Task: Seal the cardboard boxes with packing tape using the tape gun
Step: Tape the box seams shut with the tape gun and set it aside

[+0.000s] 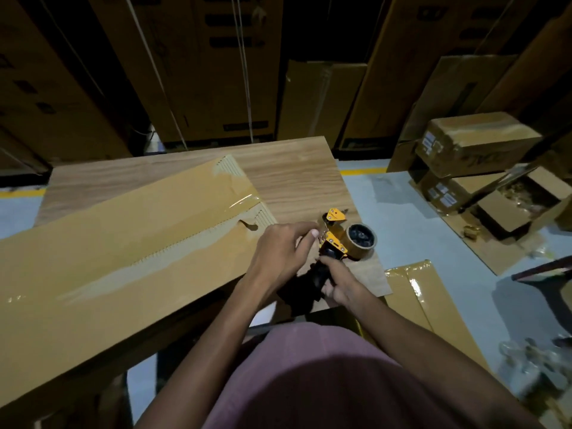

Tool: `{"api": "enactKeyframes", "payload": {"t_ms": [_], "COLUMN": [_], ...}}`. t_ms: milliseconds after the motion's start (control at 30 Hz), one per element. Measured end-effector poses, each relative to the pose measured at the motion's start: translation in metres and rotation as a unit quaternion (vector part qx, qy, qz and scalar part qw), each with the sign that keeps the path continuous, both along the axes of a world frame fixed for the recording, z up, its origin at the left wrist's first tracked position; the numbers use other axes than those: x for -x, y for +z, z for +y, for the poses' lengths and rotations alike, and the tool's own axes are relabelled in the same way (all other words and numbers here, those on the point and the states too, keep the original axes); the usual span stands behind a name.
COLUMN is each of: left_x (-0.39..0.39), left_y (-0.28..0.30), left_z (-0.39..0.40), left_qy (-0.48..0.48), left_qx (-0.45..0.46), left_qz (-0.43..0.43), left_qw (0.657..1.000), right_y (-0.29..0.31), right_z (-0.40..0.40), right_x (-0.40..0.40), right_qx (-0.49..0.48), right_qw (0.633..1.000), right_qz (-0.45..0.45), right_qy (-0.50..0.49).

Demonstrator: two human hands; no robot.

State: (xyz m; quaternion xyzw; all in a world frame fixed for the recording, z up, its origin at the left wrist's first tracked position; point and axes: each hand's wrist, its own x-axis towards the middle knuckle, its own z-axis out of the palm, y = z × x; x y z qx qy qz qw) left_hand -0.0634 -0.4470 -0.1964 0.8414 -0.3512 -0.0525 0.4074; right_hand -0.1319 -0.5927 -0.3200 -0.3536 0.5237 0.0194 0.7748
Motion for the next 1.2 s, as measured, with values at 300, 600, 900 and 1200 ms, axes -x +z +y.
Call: {"api": "enactKeyframes", "payload": {"t_ms": [300, 600, 900, 1200], "left_x": [-0.002, -0.041, -0.088, -0.115], "left_y": [0.007, 0.052, 0.083, 0.082], "left_z": [0.001, 0.007, 0.039, 0.086], "left_qy": [0.221, 0.241, 0.126, 0.039], "left_qx": [0.153, 0.202, 0.107, 0.153], "left_qz": [0.187, 0.352, 0.438, 0.513], "left_qw": [0.945, 0.881, 0.884, 0.844], "right_y": [0.069, 0.142, 0.157, 0.165], "right_z": [-0.042, -0.022, 0.009, 0.059], "right_x": [0.005, 0.013, 0.006, -0.011], "right_qx": [-0.355, -0.105, 0.134, 0.234], "right_qw": [0.886, 0.922, 0.904, 0.905], "right_qz": [-0.291, -0.338, -0.318, -0.282], "right_qy": [-0.061, 0.154, 0.253, 0.217]}}
